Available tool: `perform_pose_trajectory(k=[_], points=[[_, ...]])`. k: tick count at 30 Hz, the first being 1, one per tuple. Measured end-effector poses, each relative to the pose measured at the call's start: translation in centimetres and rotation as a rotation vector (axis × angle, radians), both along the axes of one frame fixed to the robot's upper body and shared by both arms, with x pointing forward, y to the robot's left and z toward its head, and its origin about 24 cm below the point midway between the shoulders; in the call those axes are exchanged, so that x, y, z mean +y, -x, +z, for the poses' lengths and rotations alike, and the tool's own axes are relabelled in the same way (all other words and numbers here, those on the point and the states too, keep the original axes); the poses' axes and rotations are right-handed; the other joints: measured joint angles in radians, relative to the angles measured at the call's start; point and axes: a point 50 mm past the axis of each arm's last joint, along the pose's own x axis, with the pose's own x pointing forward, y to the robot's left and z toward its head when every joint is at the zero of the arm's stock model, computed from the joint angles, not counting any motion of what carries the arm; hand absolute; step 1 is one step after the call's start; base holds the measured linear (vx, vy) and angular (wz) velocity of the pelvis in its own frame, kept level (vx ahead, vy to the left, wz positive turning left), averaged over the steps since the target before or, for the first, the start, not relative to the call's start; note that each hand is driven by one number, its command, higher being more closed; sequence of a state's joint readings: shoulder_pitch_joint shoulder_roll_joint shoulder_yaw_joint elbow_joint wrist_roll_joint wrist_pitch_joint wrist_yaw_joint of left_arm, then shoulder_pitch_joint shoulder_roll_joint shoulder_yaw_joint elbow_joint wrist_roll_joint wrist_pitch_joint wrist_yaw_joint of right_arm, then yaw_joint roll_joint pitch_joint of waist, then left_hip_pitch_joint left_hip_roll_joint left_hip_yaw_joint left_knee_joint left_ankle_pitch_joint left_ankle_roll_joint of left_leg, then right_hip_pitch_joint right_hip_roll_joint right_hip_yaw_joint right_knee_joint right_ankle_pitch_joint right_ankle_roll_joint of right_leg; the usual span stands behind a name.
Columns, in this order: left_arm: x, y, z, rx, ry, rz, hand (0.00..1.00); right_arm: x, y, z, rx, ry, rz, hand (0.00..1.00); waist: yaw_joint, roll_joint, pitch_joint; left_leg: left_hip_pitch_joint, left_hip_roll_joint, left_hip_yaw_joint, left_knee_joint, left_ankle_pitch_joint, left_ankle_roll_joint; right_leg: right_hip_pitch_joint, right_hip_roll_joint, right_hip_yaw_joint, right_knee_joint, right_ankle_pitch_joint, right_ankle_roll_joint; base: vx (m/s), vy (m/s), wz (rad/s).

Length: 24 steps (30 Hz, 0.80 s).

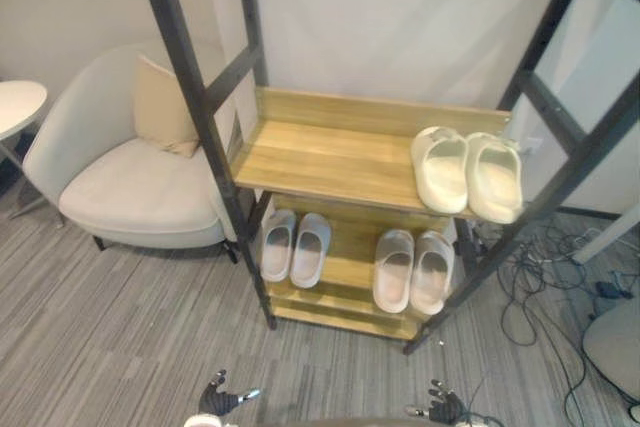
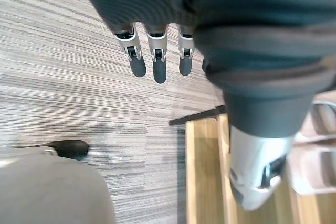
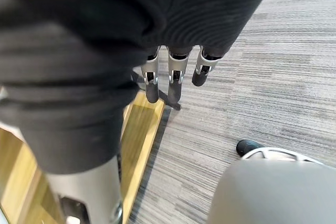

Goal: Organize the slippers on the shoe rack

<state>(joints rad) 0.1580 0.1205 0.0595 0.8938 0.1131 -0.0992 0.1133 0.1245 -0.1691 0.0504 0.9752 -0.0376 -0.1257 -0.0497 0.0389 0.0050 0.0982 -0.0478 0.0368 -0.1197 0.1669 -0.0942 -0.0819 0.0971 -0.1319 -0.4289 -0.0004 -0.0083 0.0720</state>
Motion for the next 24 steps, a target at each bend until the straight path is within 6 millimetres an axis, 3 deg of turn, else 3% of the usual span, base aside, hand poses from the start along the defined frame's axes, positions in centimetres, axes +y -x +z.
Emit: perform_pose_trajectory(k=[1,3,4,5,6,7,9,11,13,15,17,18,20,21,24], points=[[-0.1,-0.2,0.0,-0.006,0.002,0.000,0.00,0.0,-0.4,0.1,-0.011,0.001,0.002,0.00,0.002,0.001,0.009,-0.009,0.000,-0.001,0.010,0.000,0.000,-0.002,0.000,-0.004,0.003,0.000,0.000,-0.10,0.002,0.67],[-1.0,-0.9,0.1,-0.028,0.024,0.012,0.00,0.0,-2.8,0.8,-0.068,0.015,0.014,0.00,0.022,0.043,0.041,-0.076,0.006,0.022,0.032,0.023,0.000,-0.049,0.002,-0.018,0.038,-0.028,-0.013,-0.17,0.014,0.48],[-1.0,-0.9,0.2,-0.033,0.022,0.009,0.00,0.4,-3.5,1.0,-0.091,0.005,0.016,0.00,0.013,0.036,0.038,-0.090,0.008,0.066,-0.011,0.048,0.016,-0.084,-0.015,-0.017,0.032,-0.032,-0.027,-0.13,0.010,0.62],[-1.1,-1.1,0.2,-0.040,0.024,0.012,0.00,0.6,-3.6,1.0,-0.095,0.002,0.012,0.00,0.013,0.042,0.038,-0.095,0.015,0.104,0.017,0.033,0.028,-0.091,-0.020,-0.032,0.033,-0.021,-0.042,-0.06,0.046,0.73],[-1.5,-1.1,0.2,-0.042,0.038,0.025,0.00,0.6,-3.8,1.1,-0.103,0.003,0.009,0.00,0.017,0.060,0.039,-0.125,0.059,0.247,0.156,-0.050,0.056,-0.094,-0.024,-0.070,0.065,-0.022,-0.041,0.02,0.063,0.76],[-1.6,-0.6,0.0,-0.032,0.039,0.030,0.00,0.9,-3.6,1.0,-0.099,-0.006,0.003,0.00,0.010,0.065,0.037,-0.105,0.079,0.343,0.160,-0.068,0.054,-0.088,-0.025,-0.097,0.097,-0.038,-0.022,0.03,0.073,0.79],[-1.4,-0.8,0.1,-0.039,0.035,0.029,0.00,1.4,-2.9,0.7,-0.085,-0.024,-0.015,0.00,0.011,0.050,0.039,-0.060,0.068,0.349,0.105,-0.064,0.046,-0.058,-0.025,-0.116,0.095,-0.042,-0.016,0.01,0.043,0.53],[-0.4,-0.3,0.1,-0.024,0.010,0.033,0.00,2.0,-3.0,0.7,-0.089,-0.041,-0.023,0.00,0.016,0.006,0.024,-0.021,0.034,0.342,0.025,-0.036,0.049,-0.064,-0.052,-0.108,0.112,-0.056,-0.006,-0.04,0.068,0.08],[-0.1,-0.3,0.2,-0.023,0.001,0.033,0.00,1.8,-3.2,0.7,-0.096,-0.038,-0.029,0.00,0.013,-0.008,0.023,-0.022,0.016,0.341,0.035,-0.047,0.060,-0.099,-0.096,-0.101,0.212,-0.110,0.011,-0.01,0.090,0.06],[0.4,-0.3,0.3,-0.021,-0.014,0.030,0.00,2.0,-2.8,0.6,-0.081,-0.040,-0.030,0.00,0.009,-0.034,0.033,-0.021,-0.022,0.326,0.091,-0.106,0.077,-0.127,-0.182,-0.082,0.386,-0.177,0.044,-0.02,0.080,0.19],[0.5,-0.2,0.2,-0.012,-0.018,0.023,0.00,2.2,-2.8,0.5,-0.076,-0.046,-0.028,0.00,0.000,-0.037,0.034,-0.019,-0.035,0.302,0.115,-0.124,0.085,-0.170,-0.213,-0.006,0.525,-0.175,0.033,0.02,0.062,0.40],[0.5,-0.2,0.1,-0.004,-0.017,0.018,0.00,2.6,-2.8,0.5,-0.075,-0.061,-0.026,0.00,-0.009,-0.032,0.036,-0.012,-0.034,0.270,0.116,-0.125,0.086,-0.216,-0.209,0.071,0.625,-0.136,0.019,0.09,0.031,0.83],[0.6,-0.2,0.1,-0.003,-0.020,0.018,0.00,3.1,-3.4,0.6,-0.091,-0.071,-0.011,0.00,-0.028,-0.022,0.038,-0.001,-0.012,0.201,0.117,-0.126,0.087,-0.251,-0.131,0.204,0.648,-0.164,0.022,0.12,-0.040,0.99],[0.7,-0.3,0.2,-0.006,-0.023,0.021,0.00,3.4,-3.5,0.7,-0.091,-0.074,0.009,0.00,-0.029,-0.028,0.040,-0.002,-0.006,0.147,0.111,-0.126,0.086,-0.258,-0.052,0.294,0.572,-0.194,0.019,0.08,-0.081,0.85],[0.7,-0.5,0.2,-0.008,-0.023,0.018,0.00,3.4,-3.3,0.6,-0.087,-0.078,0.006,0.00,-0.039,-0.033,0.038,-0.013,-0.017,0.063,0.095,-0.125,0.067,-0.262,0.043,0.450,0.370,-0.181,0.027,0.12,-0.177,1.09]])
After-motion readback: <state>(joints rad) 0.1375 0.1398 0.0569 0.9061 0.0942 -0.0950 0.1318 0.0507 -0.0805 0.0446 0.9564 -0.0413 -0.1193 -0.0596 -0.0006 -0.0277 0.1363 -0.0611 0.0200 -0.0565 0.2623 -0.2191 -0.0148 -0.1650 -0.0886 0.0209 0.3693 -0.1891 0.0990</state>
